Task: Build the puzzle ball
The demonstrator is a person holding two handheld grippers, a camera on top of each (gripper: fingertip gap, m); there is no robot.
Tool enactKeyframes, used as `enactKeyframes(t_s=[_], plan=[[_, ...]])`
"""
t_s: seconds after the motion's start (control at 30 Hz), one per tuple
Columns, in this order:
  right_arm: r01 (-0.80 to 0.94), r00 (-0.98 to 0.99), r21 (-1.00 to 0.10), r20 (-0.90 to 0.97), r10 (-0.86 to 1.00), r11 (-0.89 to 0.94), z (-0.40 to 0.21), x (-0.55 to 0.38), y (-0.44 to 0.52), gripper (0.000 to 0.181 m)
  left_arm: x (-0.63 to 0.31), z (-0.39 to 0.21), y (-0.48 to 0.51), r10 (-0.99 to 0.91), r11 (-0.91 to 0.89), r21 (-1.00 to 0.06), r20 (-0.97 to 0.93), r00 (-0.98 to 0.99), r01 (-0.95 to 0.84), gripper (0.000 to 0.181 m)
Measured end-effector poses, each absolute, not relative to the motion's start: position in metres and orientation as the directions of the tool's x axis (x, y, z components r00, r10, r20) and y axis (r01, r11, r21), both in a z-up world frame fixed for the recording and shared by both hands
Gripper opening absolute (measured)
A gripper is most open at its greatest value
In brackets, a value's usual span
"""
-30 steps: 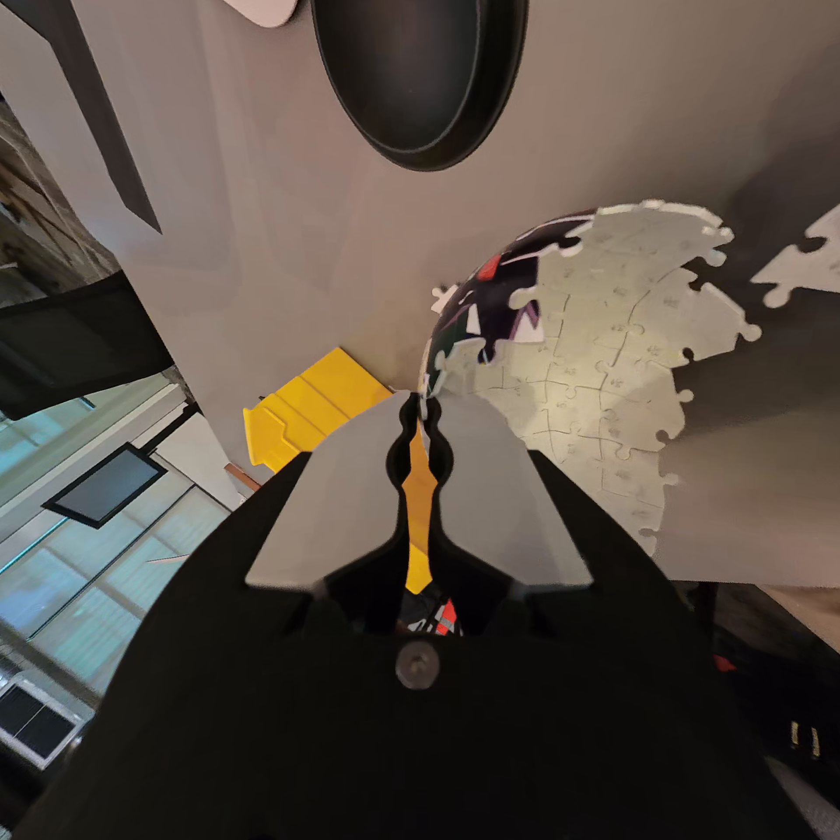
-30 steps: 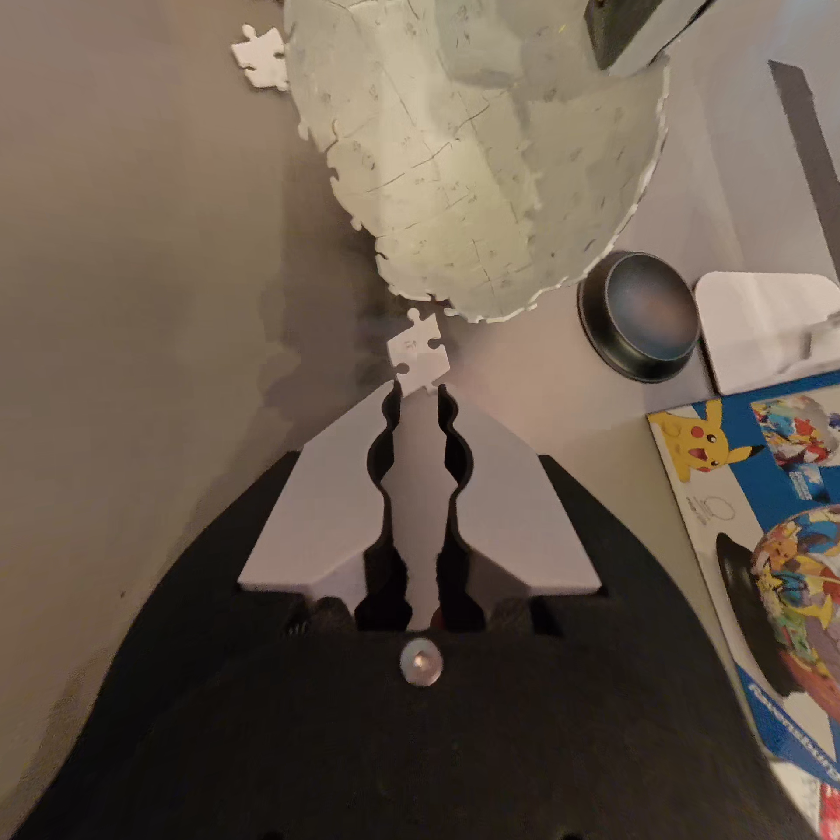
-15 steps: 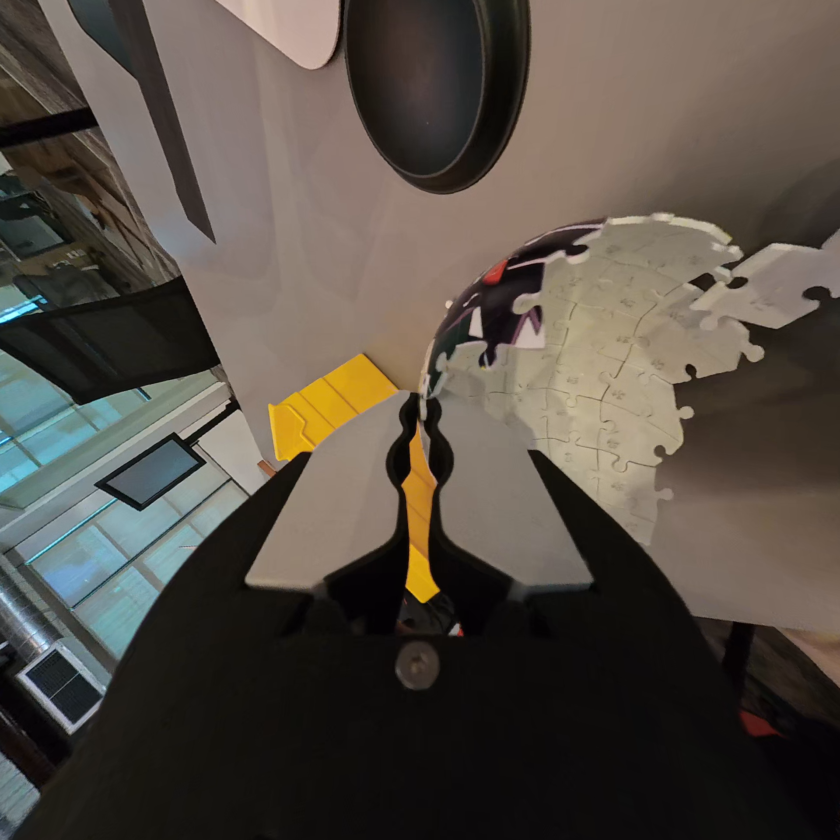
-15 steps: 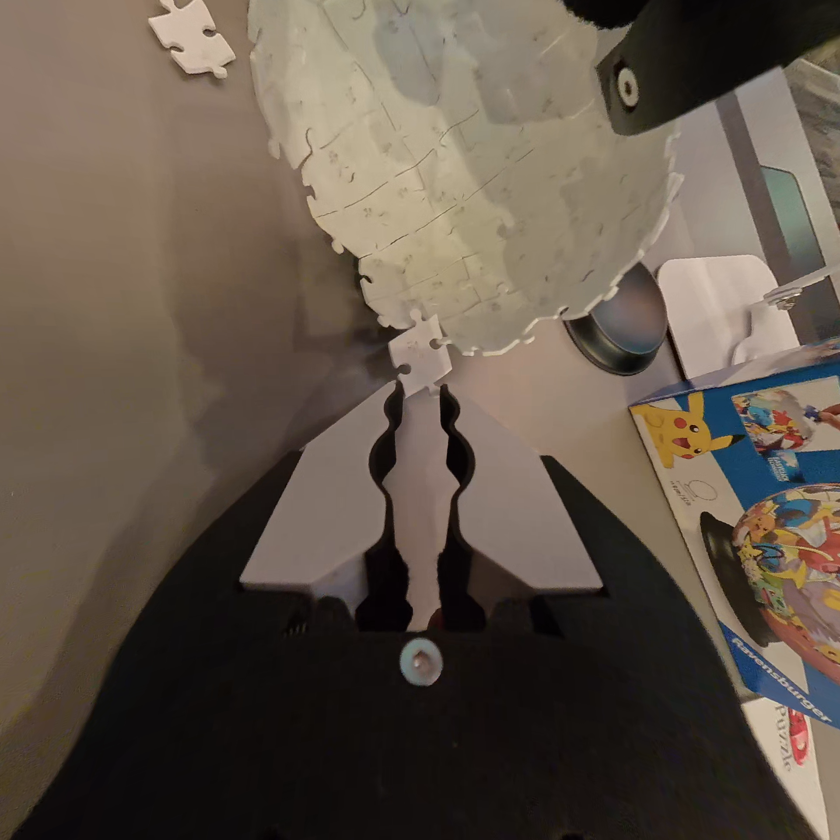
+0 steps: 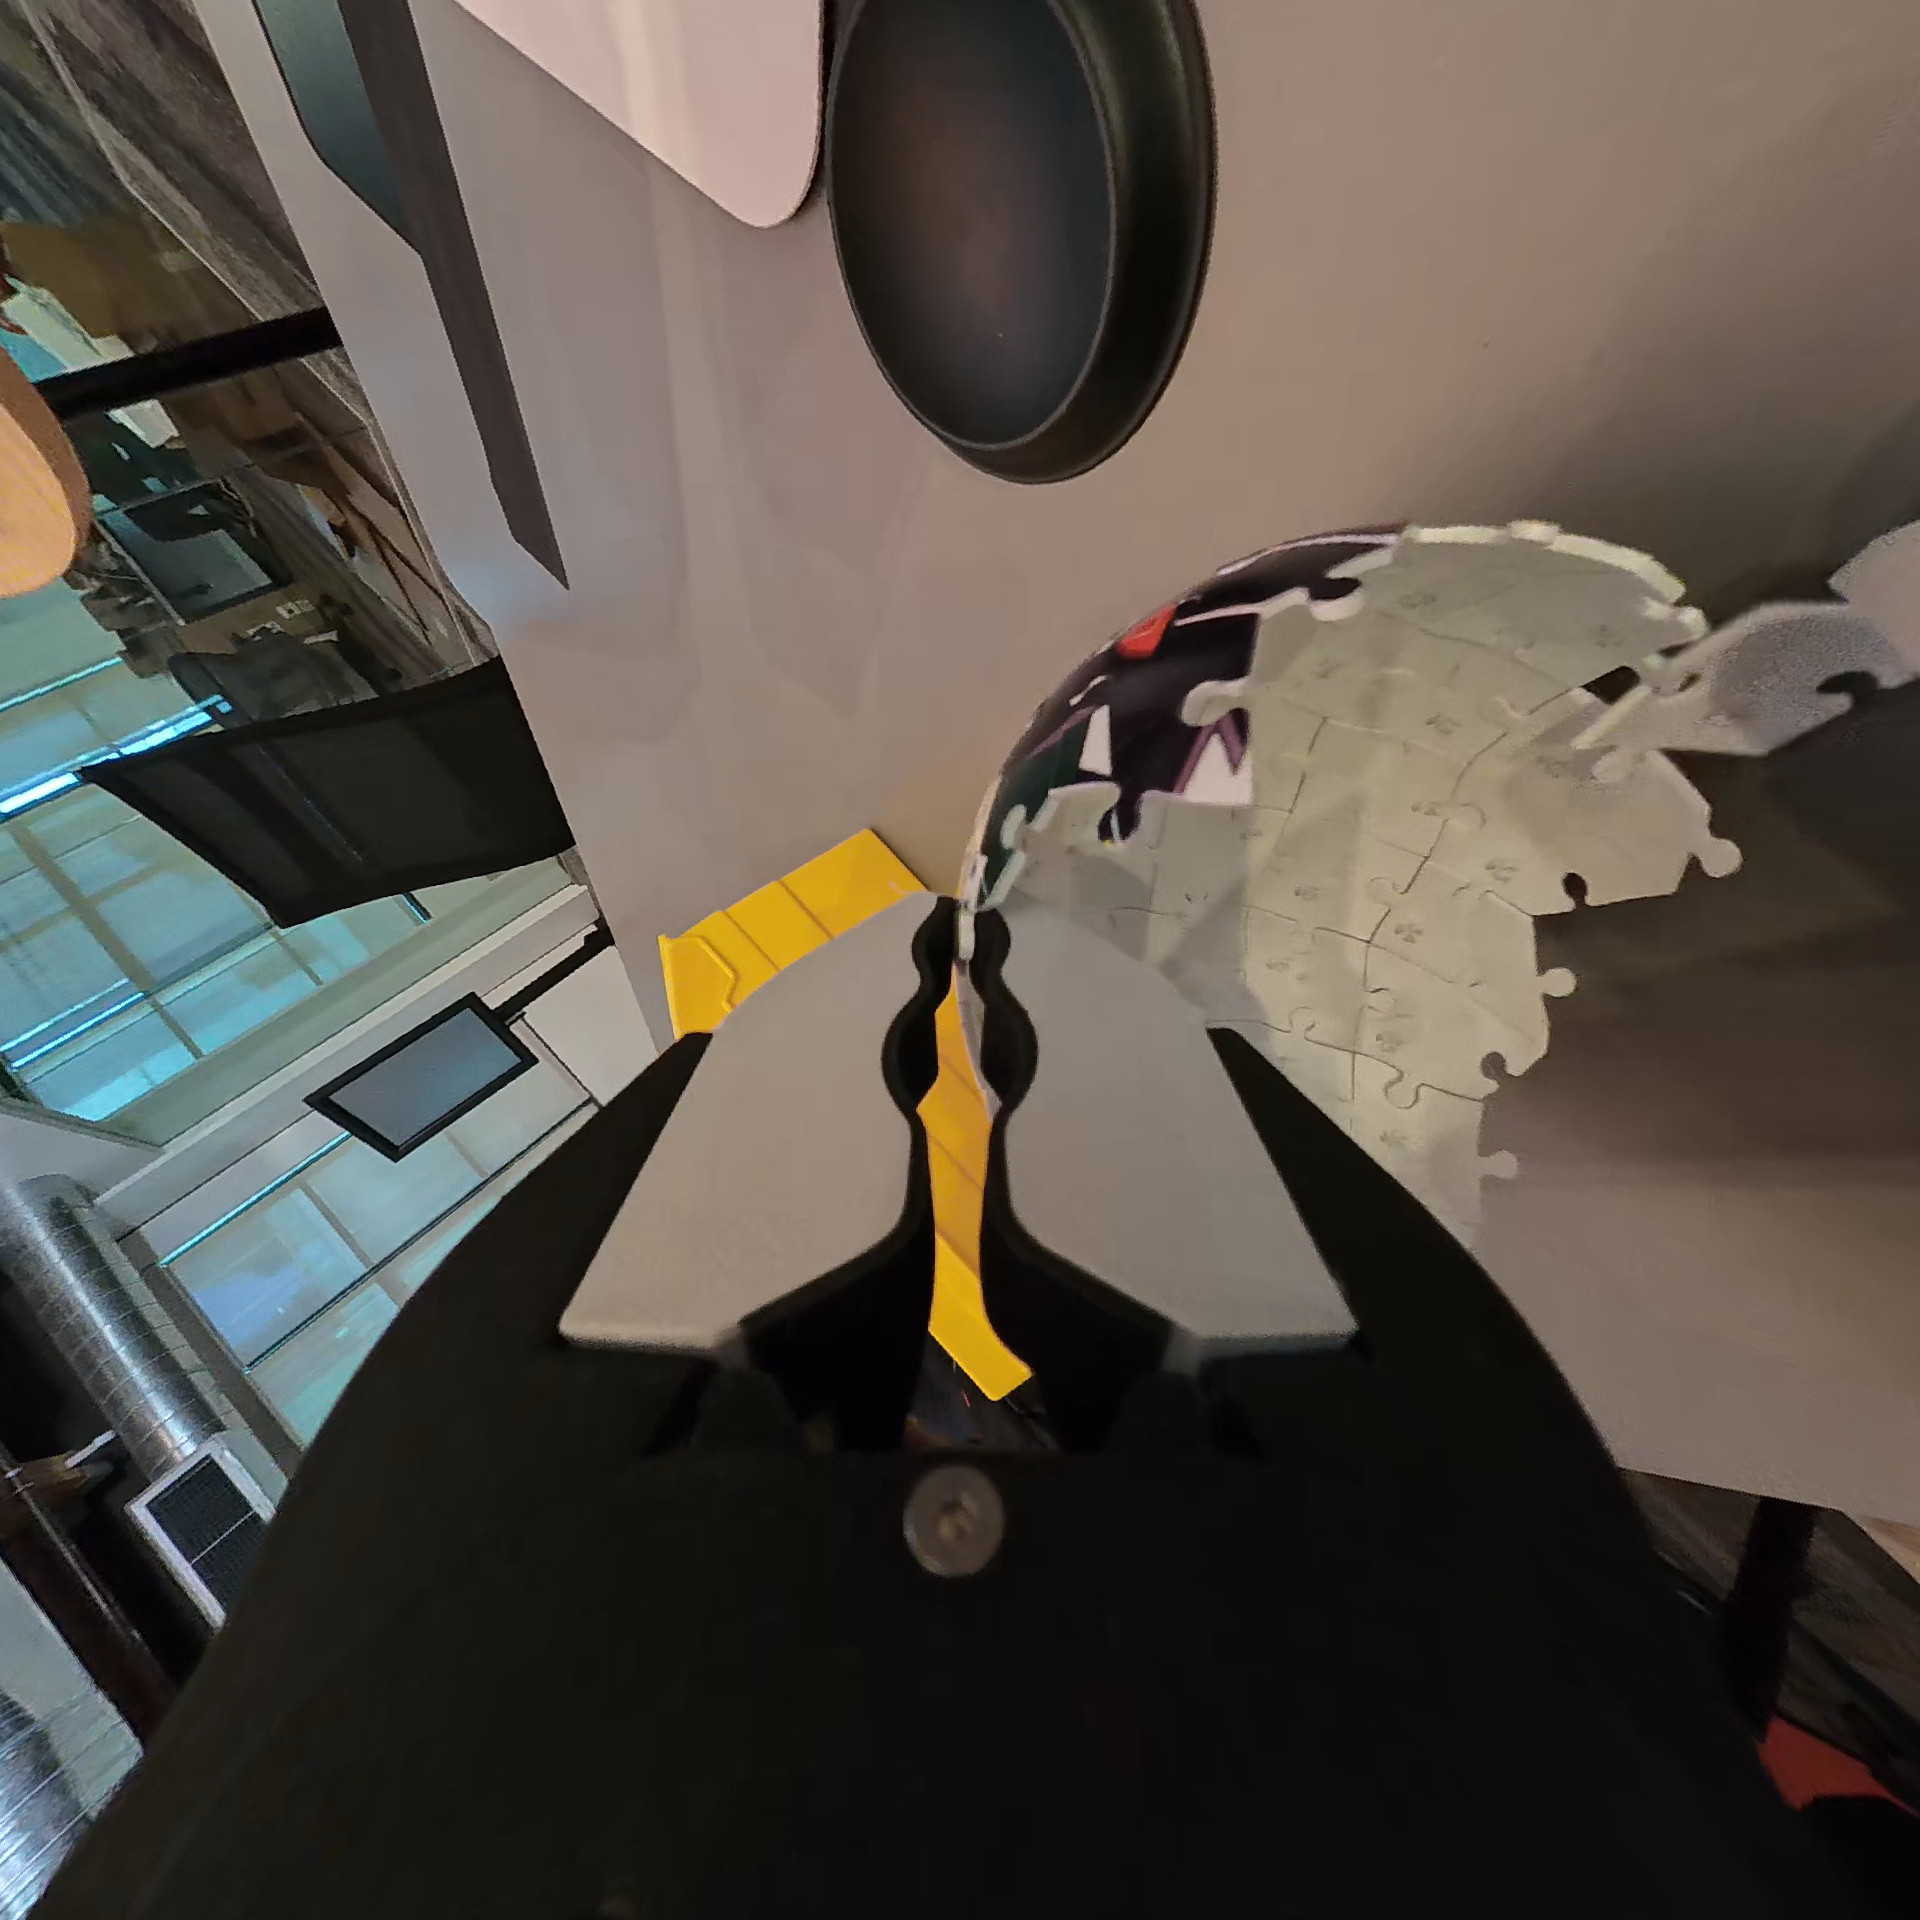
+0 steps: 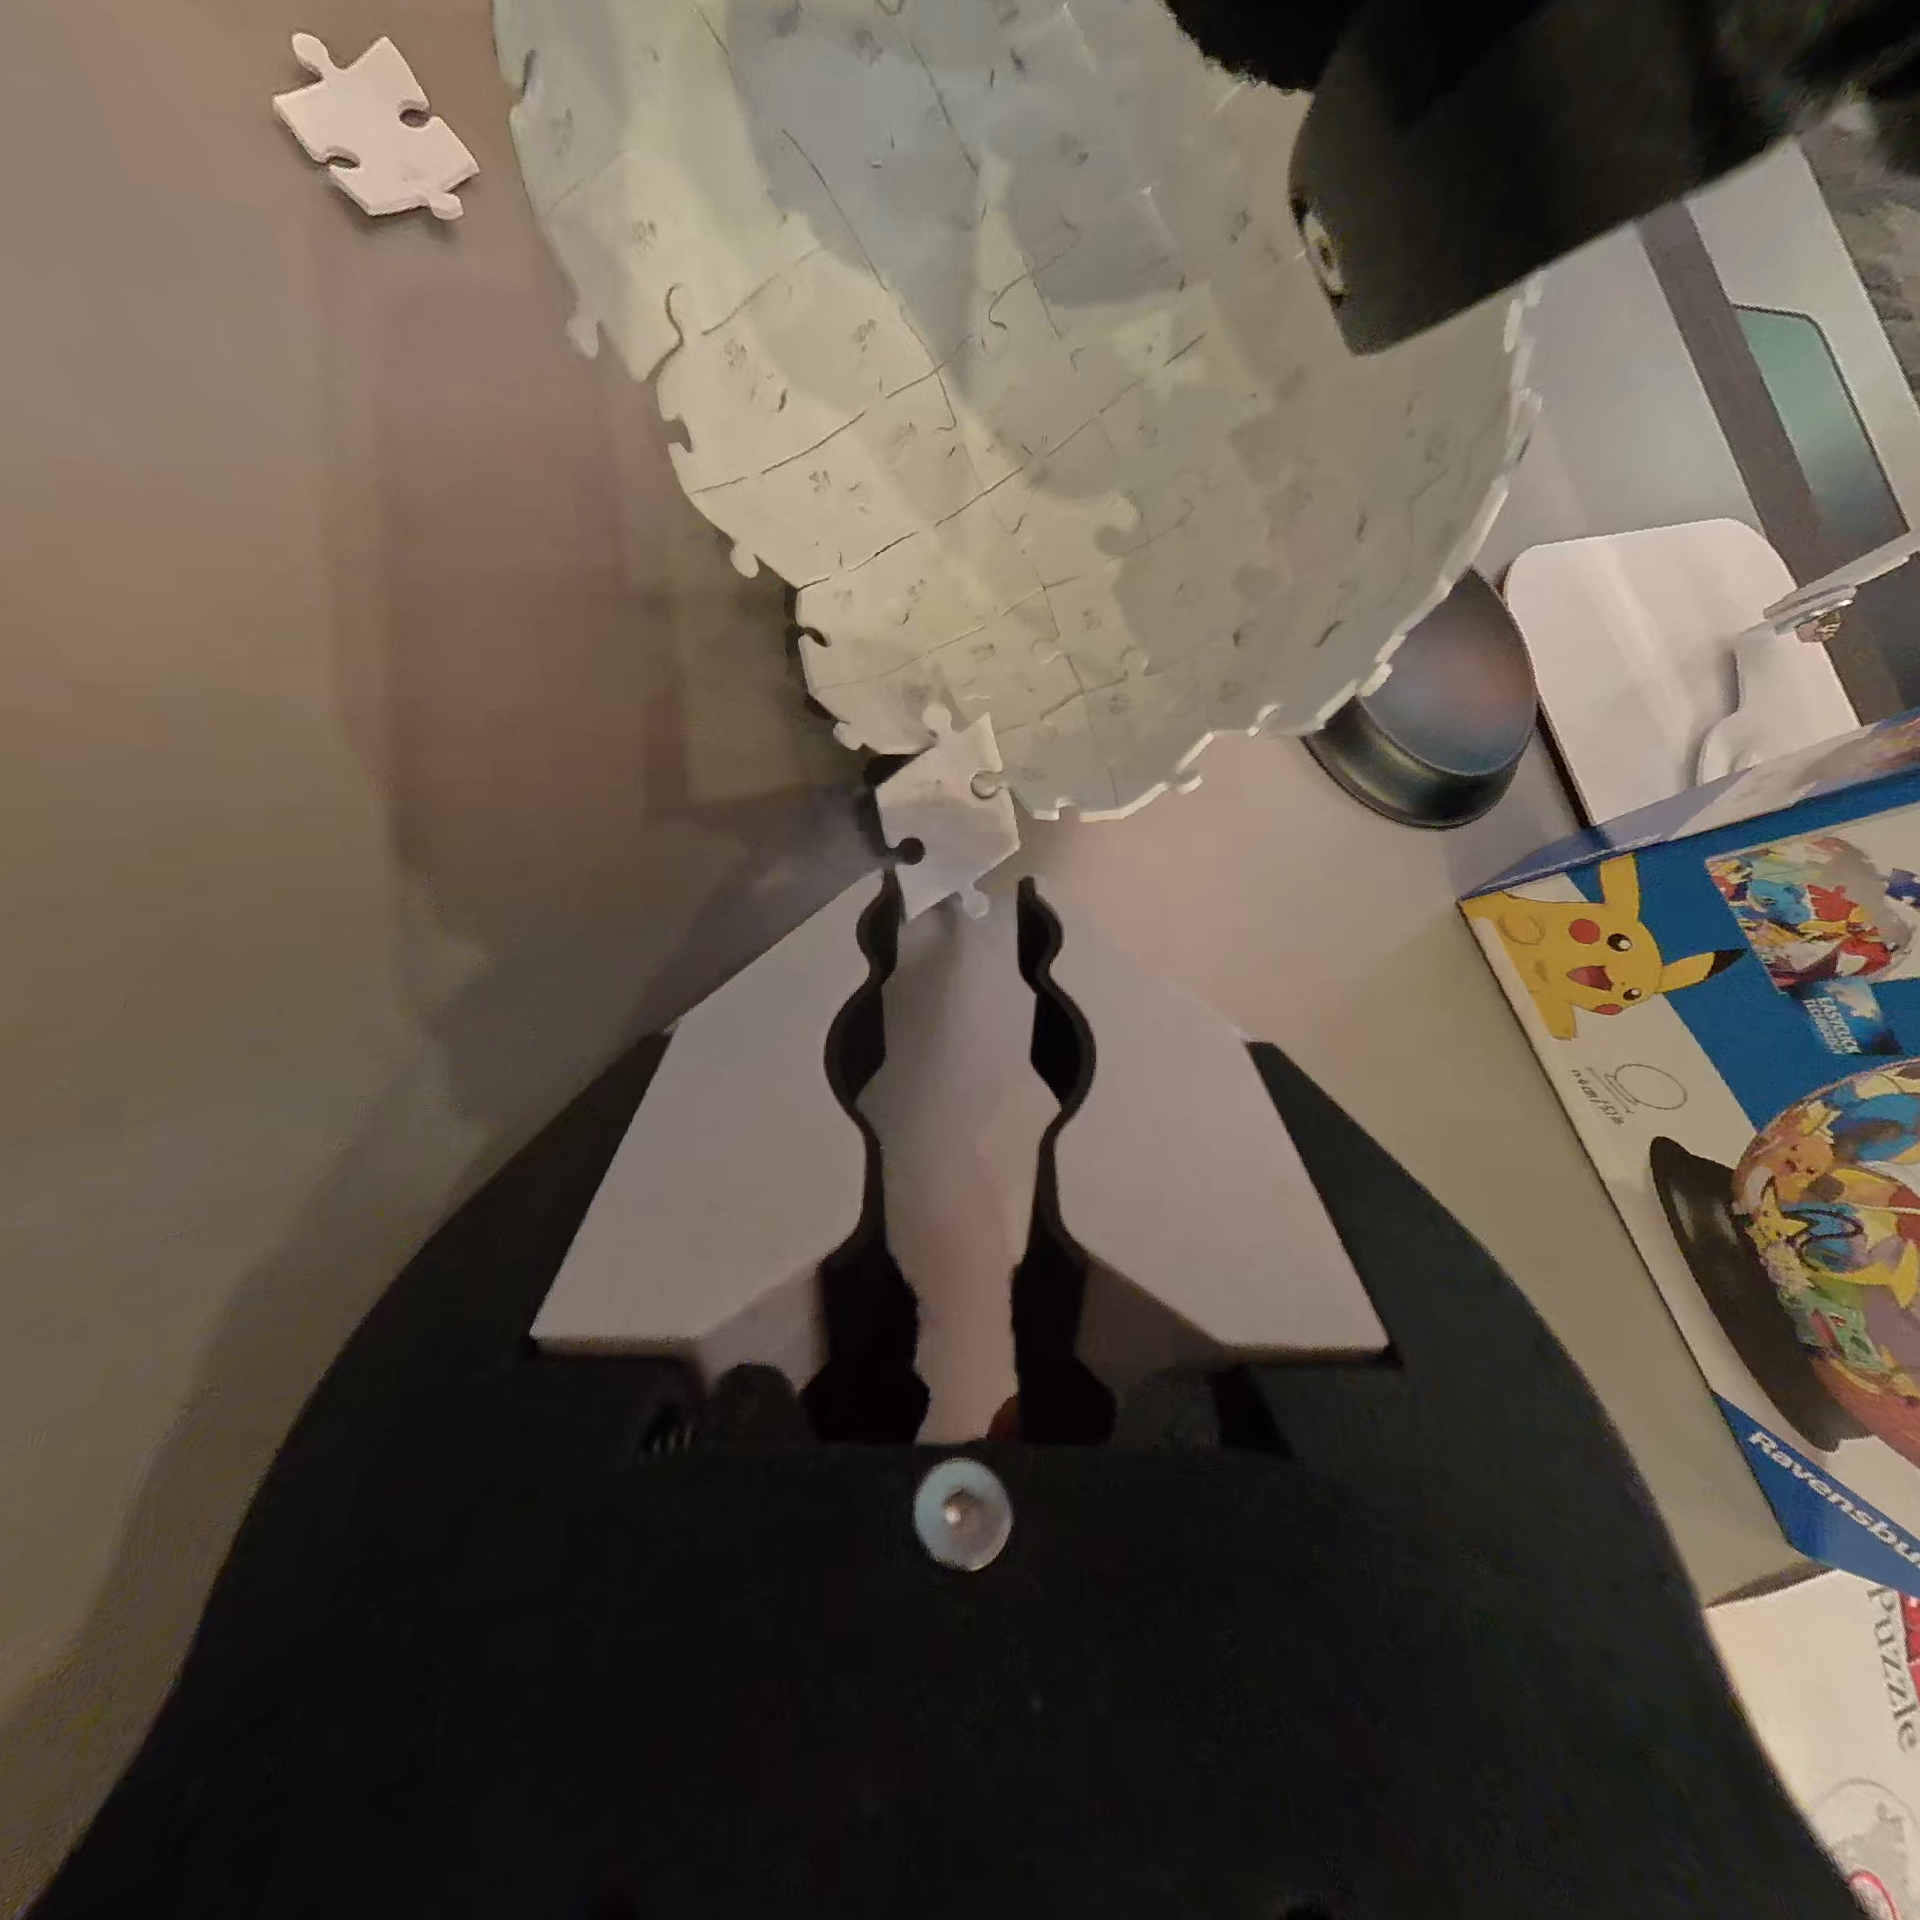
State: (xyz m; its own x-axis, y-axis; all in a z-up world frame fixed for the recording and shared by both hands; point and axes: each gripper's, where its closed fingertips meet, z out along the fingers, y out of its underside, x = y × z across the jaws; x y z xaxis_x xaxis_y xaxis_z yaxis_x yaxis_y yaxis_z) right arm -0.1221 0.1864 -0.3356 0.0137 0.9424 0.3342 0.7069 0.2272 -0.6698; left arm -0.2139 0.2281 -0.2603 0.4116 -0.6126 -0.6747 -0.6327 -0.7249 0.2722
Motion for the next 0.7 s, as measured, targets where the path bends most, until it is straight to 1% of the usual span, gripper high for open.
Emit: enactKeyframes(t_s=[0.13, 0.23, 0.3, 0.4, 0.47, 0.5, 0.57, 0.63, 0.7], plan=[[0.69, 0.023, -0.692, 0.316, 0.948, 0.214, -0.331, -0.119, 0.186, 0.027, -0.214, -0.26, 0.228, -0.609, -0.724, 0.268, -0.681, 0.407, -0.636, 0.002], [0.655, -0.003, -0.716, 0.316, 0.949, 0.241, -0.325, -0.118, 0.181, 0.023, -0.212, -0.26, 0.228, -0.606, -0.72, 0.266, -0.691, 0.394, -0.641, 0.002], [0.607, -0.032, -0.737, 0.35, 0.936, 0.296, -0.316, -0.122, 0.175, 0.023, -0.21, -0.259, 0.228, -0.603, -0.718, 0.262, -0.697, 0.388, -0.644, 0.002], [0.567, -0.061, -0.74, 0.401, 0.914, 0.362, -0.312, -0.13, 0.168, 0.021, -0.21, -0.259, 0.229, -0.598, -0.719, 0.261, -0.705, 0.382, -0.645, 0.002], [0.565, -0.079, -0.74, 0.391, 0.917, 0.364, -0.318, -0.136, 0.167, 0.019, -0.209, -0.259, 0.228, -0.595, -0.719, 0.257, -0.708, 0.38, -0.646, 0.002], [0.578, -0.094, -0.74, 0.357, 0.929, 0.343, -0.323, -0.137, 0.165, 0.022, -0.209, -0.259, 0.228, -0.595, -0.718, 0.257, -0.709, 0.379, -0.647, 0.002], [0.586, -0.13, -0.743, 0.308, 0.942, 0.324, -0.33, -0.139, 0.161, 0.034, -0.208, -0.258, 0.227, -0.594, -0.717, 0.256, -0.711, 0.376, -0.648, 0.002], [0.595, -0.161, -0.729, 0.303, 0.939, 0.337, -0.335, -0.14, 0.157, 0.044, -0.207, -0.258, 0.227, -0.595, -0.714, 0.259, -0.713, 0.37, -0.65, 0.003], [0.601, -0.19, -0.718, 0.298, 0.936, 0.351, -0.341, -0.139, 0.154, 0.05, -0.206, -0.258, 0.228, -0.596, -0.711, 0.258, -0.714, 0.366, -0.654, 0.002]])
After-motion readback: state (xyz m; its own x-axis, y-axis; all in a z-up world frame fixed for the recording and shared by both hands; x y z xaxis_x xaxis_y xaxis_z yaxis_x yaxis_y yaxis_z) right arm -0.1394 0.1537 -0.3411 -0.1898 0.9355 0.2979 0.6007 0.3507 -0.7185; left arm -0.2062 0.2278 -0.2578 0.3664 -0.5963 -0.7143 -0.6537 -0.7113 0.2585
